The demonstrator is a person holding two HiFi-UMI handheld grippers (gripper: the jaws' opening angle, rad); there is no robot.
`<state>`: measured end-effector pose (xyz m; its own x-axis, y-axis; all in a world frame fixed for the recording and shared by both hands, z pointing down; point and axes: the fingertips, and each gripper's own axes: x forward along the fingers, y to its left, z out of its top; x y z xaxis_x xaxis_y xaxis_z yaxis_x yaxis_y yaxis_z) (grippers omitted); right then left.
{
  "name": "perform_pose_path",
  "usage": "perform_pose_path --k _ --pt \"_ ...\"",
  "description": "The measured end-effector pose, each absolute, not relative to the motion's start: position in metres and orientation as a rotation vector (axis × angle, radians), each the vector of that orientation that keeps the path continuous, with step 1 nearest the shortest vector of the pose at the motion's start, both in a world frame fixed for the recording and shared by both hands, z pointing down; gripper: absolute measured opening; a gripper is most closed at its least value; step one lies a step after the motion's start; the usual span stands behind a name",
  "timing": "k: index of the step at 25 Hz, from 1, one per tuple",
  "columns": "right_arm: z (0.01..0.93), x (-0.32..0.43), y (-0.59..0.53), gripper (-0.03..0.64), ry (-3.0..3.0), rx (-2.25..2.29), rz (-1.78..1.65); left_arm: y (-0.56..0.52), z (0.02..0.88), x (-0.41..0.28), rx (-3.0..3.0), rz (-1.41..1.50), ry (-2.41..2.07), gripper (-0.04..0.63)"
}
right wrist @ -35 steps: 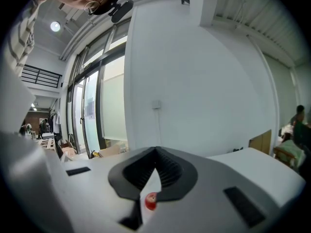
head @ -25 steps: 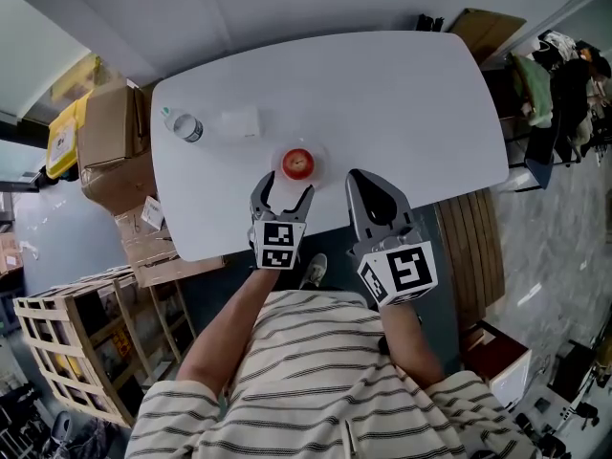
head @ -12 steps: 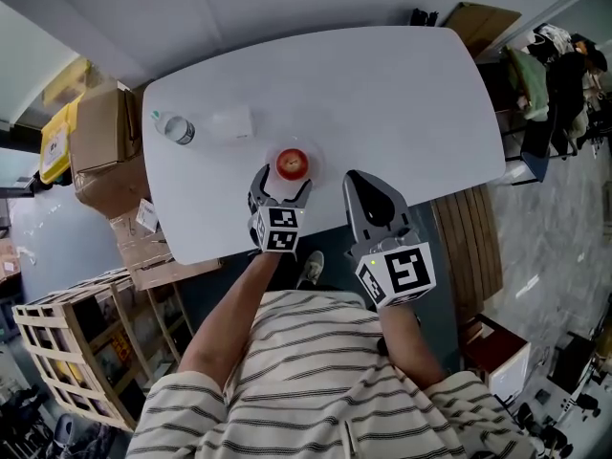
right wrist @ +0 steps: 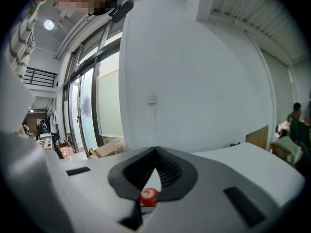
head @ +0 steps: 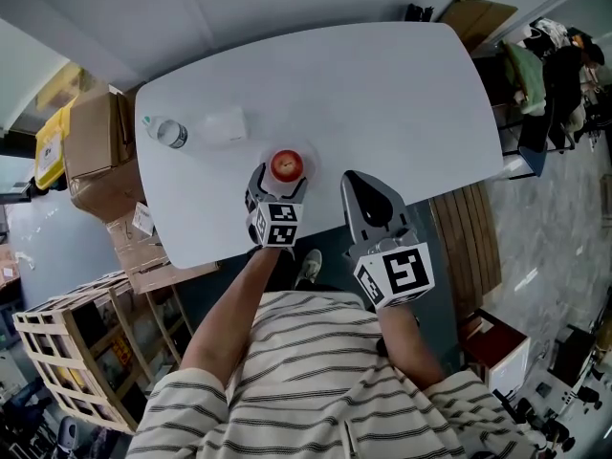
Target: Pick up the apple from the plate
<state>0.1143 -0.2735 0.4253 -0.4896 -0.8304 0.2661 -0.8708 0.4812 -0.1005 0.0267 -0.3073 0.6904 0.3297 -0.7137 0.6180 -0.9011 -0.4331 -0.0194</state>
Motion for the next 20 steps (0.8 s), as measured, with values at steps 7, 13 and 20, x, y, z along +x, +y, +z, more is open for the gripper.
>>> perform_pose_path --k 7,13,20 --pt "0.427 0.117 -0.275 0.005 -2.529 1.476 0.333 -0.312 0.704 0.029 2.247 0.827 -1.418 0.413" --pt "0.430 0.122 -0.276 0.005 -2.510 1.490 0.338 -0.317 0.709 0.028 2.244 0.831 -1.415 0.412" --pt "0.432 0.124 -0.276 0.005 -2.501 1.490 0.343 -0.317 0.710 0.034 2.265 0.845 -1.391 0.411"
